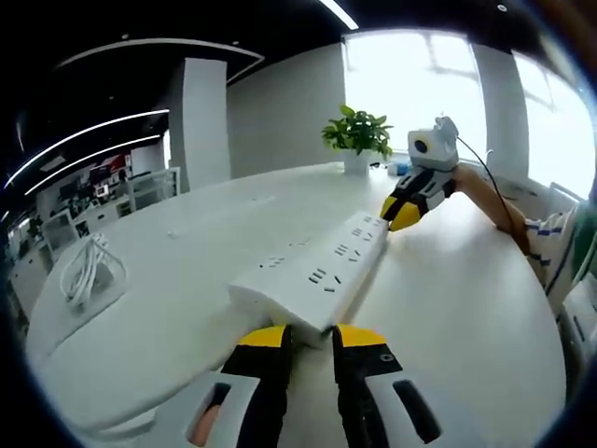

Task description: Straighten the power strip on the desk, plug the charger into it

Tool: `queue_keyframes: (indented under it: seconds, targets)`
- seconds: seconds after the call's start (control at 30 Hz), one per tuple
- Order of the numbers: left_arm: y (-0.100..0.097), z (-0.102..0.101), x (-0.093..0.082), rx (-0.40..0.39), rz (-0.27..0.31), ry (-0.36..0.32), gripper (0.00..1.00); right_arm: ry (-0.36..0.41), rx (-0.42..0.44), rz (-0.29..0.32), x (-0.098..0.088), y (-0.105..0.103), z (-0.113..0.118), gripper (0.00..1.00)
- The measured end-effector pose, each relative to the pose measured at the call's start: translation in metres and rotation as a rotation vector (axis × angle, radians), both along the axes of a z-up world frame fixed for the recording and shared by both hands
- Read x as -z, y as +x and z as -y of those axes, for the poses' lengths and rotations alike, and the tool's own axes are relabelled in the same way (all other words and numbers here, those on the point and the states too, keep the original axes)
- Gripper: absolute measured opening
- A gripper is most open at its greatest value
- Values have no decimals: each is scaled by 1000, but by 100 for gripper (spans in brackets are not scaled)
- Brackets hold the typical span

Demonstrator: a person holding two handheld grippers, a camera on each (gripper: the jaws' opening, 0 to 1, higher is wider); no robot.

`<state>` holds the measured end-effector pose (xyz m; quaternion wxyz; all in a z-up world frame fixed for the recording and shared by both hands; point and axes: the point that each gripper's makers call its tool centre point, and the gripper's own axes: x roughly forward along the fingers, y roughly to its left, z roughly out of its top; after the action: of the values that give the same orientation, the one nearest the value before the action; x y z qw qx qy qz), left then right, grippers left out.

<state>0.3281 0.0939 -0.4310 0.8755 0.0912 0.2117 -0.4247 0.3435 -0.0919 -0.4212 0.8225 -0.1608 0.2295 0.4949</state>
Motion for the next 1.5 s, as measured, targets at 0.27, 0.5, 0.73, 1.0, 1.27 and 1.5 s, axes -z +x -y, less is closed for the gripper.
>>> queue_keyframes:
  seconds: [0.27, 0.5, 0.73, 1.0, 1.27, 1.5]
  targets:
    - [-3, 1, 0, 8, -6, 0, 18, -15, -21, -3, 0, -5, 2, 10]
    - [-4, 1, 0, 14, -6, 6, 18, -26, -32, -3, 1, -9, 1, 9]
    - [-4, 1, 0, 13, -10, 2, 18, -25, -32, -9, 2, -8, 2, 9]
    - [-4, 1, 0, 12, -20, -8, 18, -35, -32, -2, 2, -8, 2, 10]
    - [-5, 1, 0, 3, -40, -34, 18, -63, -58, 40, 2, -8, 2, 12]
    - [-5, 1, 0, -3, -34, -25, 18, -64, -58, 40, 4, -10, 1, 12]
